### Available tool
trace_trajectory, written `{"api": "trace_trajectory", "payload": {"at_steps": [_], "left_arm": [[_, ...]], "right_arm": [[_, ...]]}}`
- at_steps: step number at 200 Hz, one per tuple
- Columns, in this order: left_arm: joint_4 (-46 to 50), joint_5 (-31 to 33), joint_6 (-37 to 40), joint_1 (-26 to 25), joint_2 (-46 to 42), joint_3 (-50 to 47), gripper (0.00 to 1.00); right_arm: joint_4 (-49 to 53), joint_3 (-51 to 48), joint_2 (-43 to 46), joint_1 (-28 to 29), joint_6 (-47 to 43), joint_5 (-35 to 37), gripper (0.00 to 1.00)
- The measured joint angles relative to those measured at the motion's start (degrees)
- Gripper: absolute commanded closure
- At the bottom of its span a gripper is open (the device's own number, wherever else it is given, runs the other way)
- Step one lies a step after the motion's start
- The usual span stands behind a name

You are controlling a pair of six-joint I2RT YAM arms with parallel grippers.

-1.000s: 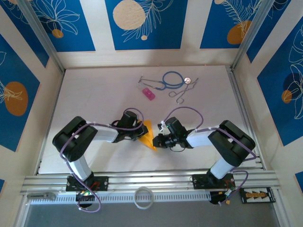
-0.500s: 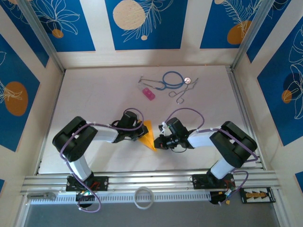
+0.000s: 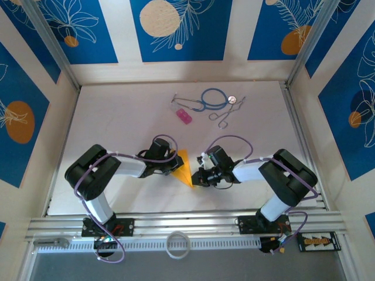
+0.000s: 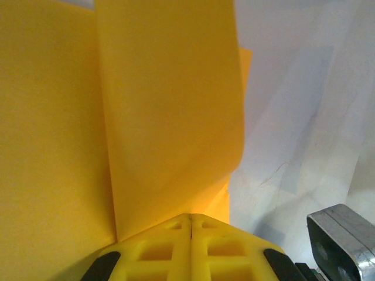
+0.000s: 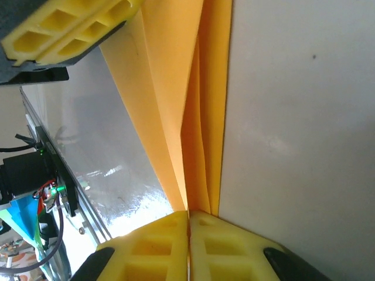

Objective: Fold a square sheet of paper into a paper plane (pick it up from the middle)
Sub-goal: Fourth fold the wing at the center of the table.

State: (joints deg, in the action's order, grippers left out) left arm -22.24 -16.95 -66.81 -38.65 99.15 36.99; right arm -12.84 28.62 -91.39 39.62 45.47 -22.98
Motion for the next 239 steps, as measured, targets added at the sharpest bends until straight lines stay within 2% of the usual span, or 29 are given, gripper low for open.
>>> {"api": "trace_trajectory", "payload": {"at_steps": [52,94,134,188,239], "left_arm": [[-0.83,0.00,-0.39,-0.02,0.00,-0.42,1.00],[-1.53,-0.02,-0.79,-0.02,0.00,-0.79,1.00],[-1.95,-0.02,-0.81,-0.02,0.00,-0.96,1.00],[-2.32,-0.02,-0.81,-0.02,0.00,-1.11,1.00],[-2.43,-0.02,-0.81,-0.02,0.00,-1.18,1.00]], "right_arm": [[1.53,0.44,0.00,0.00,-0.83,0.04,0.94],[2.60,0.81,0.02,0.00,-1.33,0.04,0.89],[5.75,1.14,0.90,0.35,-2.12,0.24,0.90],[9.73,2.58,1.64,1.88,-3.43,3.54,0.89],[12.72,3.26,3.45,3.43,-3.82,6.80,0.85]]}}
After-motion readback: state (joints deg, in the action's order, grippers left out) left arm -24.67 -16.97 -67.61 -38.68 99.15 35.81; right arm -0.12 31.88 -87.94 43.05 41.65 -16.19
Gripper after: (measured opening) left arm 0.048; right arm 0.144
